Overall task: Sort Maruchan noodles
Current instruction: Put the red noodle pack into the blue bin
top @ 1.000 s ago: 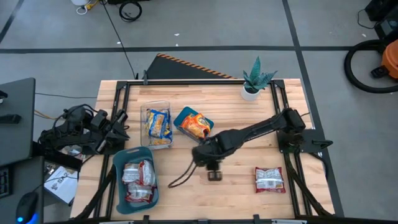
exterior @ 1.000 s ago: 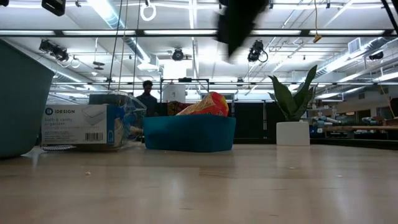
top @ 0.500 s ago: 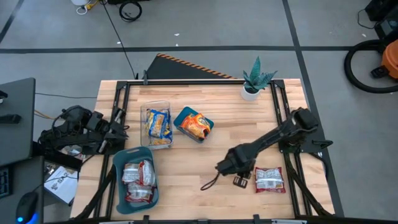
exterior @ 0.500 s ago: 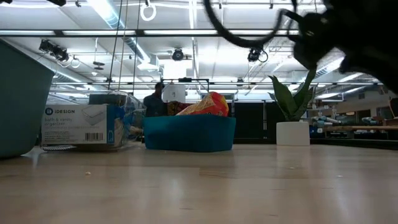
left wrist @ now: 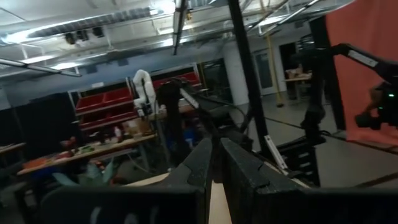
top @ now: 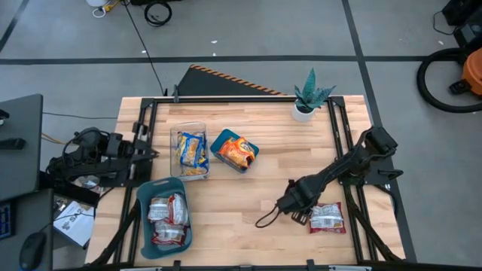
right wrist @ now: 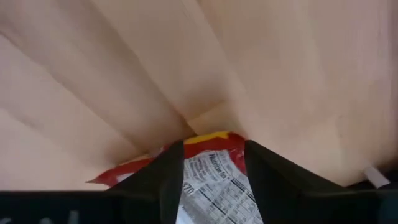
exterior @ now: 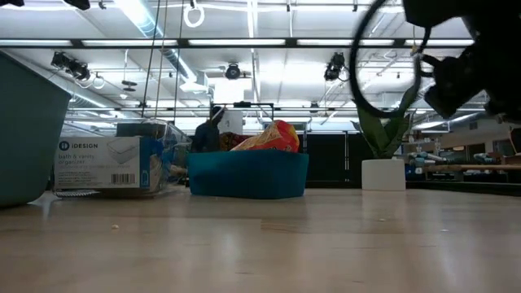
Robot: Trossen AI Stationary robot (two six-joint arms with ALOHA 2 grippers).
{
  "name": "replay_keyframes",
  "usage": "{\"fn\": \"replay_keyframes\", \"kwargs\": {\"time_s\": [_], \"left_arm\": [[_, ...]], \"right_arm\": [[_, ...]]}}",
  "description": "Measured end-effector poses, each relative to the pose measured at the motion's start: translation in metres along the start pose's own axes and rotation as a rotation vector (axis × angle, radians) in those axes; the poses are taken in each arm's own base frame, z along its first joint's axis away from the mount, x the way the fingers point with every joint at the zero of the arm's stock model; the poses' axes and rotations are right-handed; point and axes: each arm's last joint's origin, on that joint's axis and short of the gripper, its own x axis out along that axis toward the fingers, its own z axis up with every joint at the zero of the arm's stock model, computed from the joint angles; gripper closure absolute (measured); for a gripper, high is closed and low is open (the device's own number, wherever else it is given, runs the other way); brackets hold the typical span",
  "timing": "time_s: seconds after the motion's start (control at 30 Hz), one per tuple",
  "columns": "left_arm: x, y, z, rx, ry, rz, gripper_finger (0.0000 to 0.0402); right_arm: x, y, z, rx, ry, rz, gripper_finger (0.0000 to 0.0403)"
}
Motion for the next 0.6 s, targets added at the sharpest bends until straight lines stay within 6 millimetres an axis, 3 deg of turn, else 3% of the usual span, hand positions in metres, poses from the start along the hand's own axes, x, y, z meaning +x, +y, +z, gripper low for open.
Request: {"fn": "replay_keyframes", "kwargs": {"time_s": [0.17, 0.3, 0.43, 0.6], "left_arm": [[0.0, 0.001, 0.0, 0.029, 0.004, 0.018, 0.0365], [0.0, 0.001, 0.0, 0.035, 0.004, 0.017, 0.0365], [0.0, 0.001, 0.0, 0.036, 0.004, 0.017, 0.0365], [0.0, 0.001, 0.0, 0.033, 0.004, 0.017, 0.0365]], "right_arm": [[0.012, -0.001, -0.003, 0.013, 0.0, 0.009, 0.0206], [0.023, -0.001, -0.006, -0.009, 0.021, 0.037, 0.0215], [0.031, -0.003, -0.007, -0.013, 0.016, 0.036, 0.0262], [0.032, -0.004, -0.007, -0.026, 0.018, 0.034, 0.0355]]}}
